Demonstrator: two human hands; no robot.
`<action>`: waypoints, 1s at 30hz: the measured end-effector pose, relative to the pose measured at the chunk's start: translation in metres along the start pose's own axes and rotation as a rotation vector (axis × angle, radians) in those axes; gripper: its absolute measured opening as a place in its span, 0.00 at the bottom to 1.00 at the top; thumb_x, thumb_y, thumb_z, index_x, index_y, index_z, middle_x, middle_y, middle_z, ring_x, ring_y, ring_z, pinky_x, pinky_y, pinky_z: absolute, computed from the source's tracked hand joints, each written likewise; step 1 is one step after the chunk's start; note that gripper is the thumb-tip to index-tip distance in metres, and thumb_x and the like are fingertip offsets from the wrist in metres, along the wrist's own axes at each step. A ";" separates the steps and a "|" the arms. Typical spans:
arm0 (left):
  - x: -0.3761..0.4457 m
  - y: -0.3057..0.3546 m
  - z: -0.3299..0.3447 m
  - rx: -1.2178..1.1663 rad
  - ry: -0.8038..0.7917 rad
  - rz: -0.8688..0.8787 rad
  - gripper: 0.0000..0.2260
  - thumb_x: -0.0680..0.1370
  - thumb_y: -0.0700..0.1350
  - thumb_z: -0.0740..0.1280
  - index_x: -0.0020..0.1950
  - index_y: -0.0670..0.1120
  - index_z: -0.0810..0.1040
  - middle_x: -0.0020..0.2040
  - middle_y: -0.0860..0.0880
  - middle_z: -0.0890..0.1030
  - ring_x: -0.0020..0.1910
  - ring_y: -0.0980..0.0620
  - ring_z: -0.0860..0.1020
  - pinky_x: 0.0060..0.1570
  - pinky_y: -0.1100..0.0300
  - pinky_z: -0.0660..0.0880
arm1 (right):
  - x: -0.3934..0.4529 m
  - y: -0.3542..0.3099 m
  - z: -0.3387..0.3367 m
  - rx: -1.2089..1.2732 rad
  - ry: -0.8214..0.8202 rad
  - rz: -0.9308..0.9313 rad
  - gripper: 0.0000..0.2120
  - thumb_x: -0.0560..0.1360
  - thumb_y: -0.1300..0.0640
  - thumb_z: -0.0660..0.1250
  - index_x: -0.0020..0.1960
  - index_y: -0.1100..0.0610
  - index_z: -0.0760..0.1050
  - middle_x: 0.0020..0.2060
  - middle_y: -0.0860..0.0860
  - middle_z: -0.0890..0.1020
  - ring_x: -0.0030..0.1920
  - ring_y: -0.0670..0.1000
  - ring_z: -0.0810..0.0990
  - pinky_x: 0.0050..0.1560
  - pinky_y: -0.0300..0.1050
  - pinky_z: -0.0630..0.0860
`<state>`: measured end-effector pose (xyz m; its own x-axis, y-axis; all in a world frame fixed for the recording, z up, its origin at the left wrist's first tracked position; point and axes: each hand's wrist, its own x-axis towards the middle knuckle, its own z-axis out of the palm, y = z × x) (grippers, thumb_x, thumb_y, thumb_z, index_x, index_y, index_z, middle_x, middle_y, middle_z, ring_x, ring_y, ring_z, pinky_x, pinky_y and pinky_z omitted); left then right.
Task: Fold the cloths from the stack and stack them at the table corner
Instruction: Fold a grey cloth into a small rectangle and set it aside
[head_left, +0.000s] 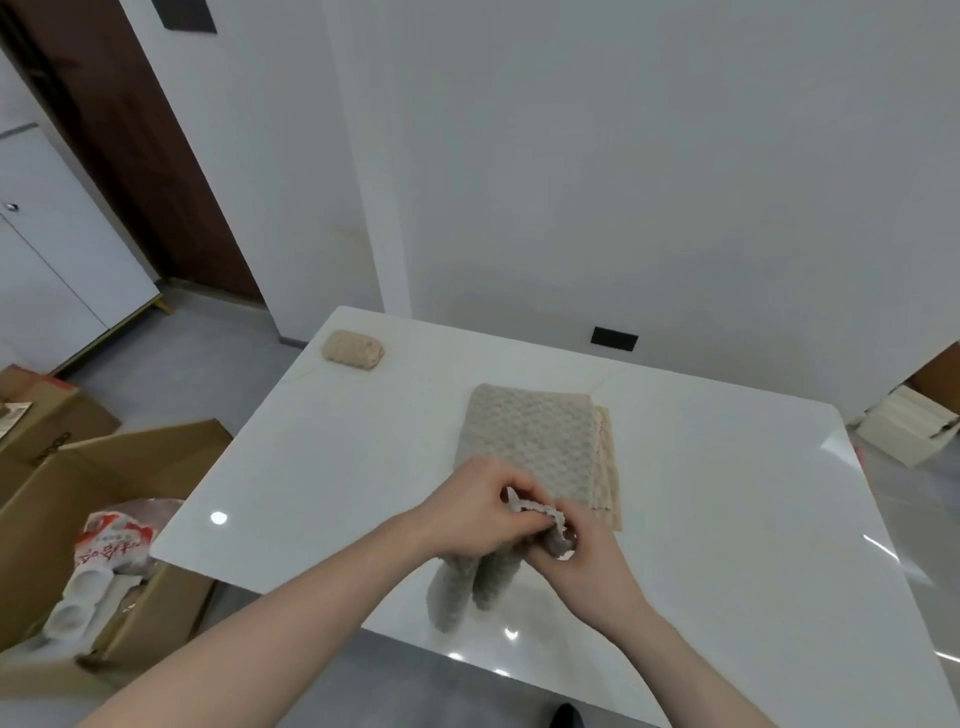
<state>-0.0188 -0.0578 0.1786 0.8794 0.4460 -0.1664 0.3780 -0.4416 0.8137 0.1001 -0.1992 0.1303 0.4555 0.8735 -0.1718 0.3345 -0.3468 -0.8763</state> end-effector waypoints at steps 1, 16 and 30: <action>-0.004 -0.004 -0.001 0.007 -0.005 0.014 0.03 0.77 0.52 0.74 0.48 0.57 0.87 0.43 0.60 0.86 0.42 0.59 0.82 0.44 0.63 0.78 | -0.002 -0.003 0.005 0.013 0.045 0.029 0.09 0.73 0.57 0.73 0.48 0.44 0.81 0.39 0.46 0.85 0.38 0.43 0.82 0.44 0.46 0.81; -0.032 -0.063 -0.025 0.145 0.117 0.020 0.06 0.83 0.53 0.66 0.46 0.55 0.77 0.41 0.56 0.81 0.41 0.56 0.78 0.45 0.55 0.75 | -0.032 0.005 -0.048 -0.029 0.157 0.039 0.16 0.78 0.62 0.68 0.35 0.47 0.80 0.30 0.41 0.79 0.33 0.40 0.74 0.35 0.31 0.67; 0.130 -0.224 0.096 0.155 0.246 -0.099 0.07 0.79 0.55 0.70 0.44 0.54 0.81 0.43 0.58 0.83 0.45 0.60 0.80 0.52 0.52 0.79 | 0.093 0.211 -0.028 -0.243 0.292 0.176 0.05 0.74 0.53 0.72 0.40 0.50 0.79 0.32 0.45 0.82 0.35 0.43 0.79 0.38 0.44 0.75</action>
<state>0.0384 0.0244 -0.0781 0.7469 0.6594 -0.0860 0.5147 -0.4914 0.7026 0.2364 -0.2007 -0.0583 0.7259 0.6725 -0.1440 0.4000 -0.5831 -0.7071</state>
